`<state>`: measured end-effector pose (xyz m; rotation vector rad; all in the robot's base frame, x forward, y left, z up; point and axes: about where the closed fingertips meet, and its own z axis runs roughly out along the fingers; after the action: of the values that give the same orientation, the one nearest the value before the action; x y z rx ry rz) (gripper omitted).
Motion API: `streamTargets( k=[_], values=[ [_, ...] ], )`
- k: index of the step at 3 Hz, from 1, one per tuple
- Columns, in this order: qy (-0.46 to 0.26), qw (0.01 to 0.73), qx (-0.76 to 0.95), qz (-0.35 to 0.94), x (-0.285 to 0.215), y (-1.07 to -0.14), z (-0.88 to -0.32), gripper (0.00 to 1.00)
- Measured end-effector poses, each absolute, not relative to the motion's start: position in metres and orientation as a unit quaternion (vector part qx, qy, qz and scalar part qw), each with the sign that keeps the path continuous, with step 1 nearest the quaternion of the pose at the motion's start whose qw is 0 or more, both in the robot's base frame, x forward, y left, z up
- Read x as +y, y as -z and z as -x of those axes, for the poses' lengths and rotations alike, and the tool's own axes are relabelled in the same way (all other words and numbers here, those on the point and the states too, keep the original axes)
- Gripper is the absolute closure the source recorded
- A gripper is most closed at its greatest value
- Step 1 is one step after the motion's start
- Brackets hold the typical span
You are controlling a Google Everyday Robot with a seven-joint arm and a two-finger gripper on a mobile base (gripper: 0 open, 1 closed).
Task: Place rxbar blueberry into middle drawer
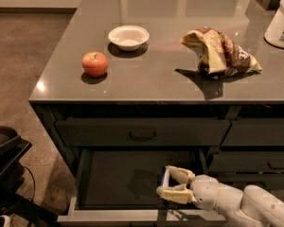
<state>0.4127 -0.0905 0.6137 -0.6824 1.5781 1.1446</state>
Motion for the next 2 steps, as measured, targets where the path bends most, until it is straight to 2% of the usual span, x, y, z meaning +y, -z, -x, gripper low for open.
streamTargets(
  k=[2],
  values=[
    [-0.454,0.504,0.686,0.264,-0.118,-0.551,-0.462,1.0]
  ],
)
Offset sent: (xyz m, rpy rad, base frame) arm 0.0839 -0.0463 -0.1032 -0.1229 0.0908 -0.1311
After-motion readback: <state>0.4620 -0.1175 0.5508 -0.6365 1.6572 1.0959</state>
